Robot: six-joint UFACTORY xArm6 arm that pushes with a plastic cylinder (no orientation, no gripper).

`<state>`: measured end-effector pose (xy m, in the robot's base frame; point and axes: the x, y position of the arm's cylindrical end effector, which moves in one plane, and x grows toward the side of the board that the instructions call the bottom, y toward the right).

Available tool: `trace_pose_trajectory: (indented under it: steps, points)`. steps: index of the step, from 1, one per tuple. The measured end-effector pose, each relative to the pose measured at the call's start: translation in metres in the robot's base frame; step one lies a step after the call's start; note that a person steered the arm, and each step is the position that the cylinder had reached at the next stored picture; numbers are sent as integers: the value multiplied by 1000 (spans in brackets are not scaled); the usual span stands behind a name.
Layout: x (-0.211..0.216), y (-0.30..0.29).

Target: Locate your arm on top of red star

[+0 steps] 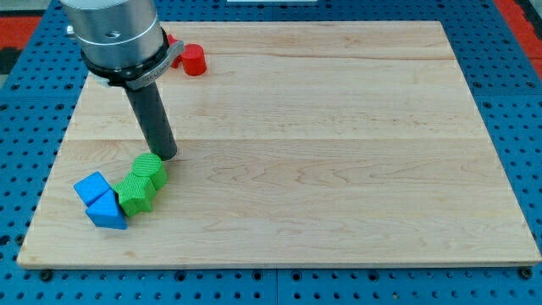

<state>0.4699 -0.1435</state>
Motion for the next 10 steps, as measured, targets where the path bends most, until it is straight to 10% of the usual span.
trace_pose_trajectory:
  steps: [3,6,10]
  points:
    - [-43,0]
    - [-124,131]
    - [-266,12]
